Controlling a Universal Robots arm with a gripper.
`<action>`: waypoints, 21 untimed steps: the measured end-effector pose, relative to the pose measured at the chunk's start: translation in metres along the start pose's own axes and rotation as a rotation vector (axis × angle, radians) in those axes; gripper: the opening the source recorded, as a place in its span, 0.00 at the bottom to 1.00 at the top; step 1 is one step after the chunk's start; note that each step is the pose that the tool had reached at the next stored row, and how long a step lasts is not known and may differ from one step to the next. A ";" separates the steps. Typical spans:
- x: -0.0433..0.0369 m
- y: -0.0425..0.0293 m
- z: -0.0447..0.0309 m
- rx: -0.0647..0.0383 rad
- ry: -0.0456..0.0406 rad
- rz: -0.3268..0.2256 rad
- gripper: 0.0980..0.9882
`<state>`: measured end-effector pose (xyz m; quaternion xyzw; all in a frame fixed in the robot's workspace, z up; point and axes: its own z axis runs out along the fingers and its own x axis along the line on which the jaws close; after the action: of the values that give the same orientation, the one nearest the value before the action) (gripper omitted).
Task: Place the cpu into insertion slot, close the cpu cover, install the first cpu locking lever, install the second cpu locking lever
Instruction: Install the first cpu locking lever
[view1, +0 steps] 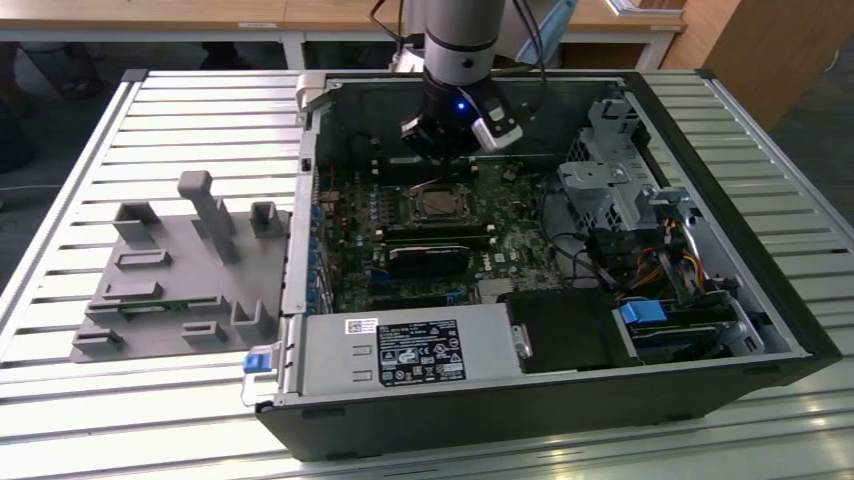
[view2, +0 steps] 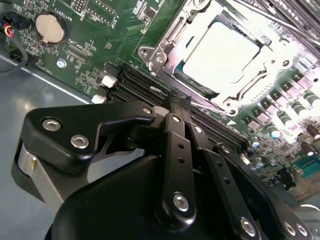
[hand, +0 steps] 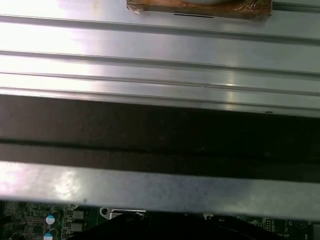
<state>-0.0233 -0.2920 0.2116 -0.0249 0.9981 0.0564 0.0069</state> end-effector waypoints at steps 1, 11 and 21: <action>-0.0004 -0.0001 0.0010 0.000 0.0000 0.000 0.01; -0.0064 -0.0008 0.0064 0.006 -0.0006 0.008 0.01; -0.0067 -0.0012 0.0105 0.018 -0.0004 0.011 0.01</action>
<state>-0.0164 -0.2917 0.2011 -0.0193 0.9987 0.0473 0.0070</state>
